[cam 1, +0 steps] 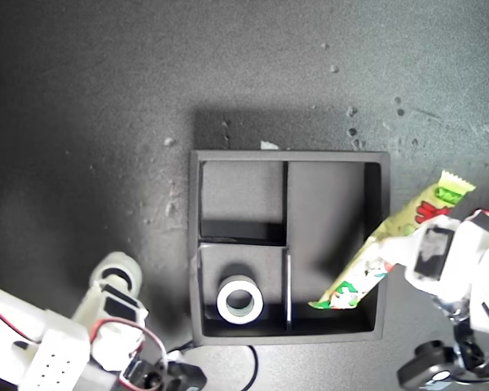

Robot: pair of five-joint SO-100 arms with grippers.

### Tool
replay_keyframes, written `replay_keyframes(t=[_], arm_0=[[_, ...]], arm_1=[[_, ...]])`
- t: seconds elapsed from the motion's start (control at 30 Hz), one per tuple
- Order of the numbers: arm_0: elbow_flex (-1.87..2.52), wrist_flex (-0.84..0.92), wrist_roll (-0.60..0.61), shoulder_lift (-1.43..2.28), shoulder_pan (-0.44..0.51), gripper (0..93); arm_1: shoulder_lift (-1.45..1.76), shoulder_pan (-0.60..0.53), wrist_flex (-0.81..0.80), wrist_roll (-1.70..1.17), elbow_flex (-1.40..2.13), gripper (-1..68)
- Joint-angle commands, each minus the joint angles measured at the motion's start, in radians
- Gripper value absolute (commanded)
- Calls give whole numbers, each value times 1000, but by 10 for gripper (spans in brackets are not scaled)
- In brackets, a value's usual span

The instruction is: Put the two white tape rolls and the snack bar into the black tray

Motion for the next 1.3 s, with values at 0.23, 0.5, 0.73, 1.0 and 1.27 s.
replay_keyframes(t=[0.23,0.5,0.73,1.0,1.27], arm_0=[[-630,310,365,81,-190,1],[-931,310,497,-204,-276,1],[-960,310,518,-298,-325,1],[-1068,310,549,-397,-351,81],[-974,311,541,-319,-365,102]], arm_1=[[-9,-41,-64,5,-43,178],[-8,-67,12,46,-37,370],[3,-37,276,209,-270,373],[3,-43,528,411,-755,188],[-8,-63,575,434,-787,102]])
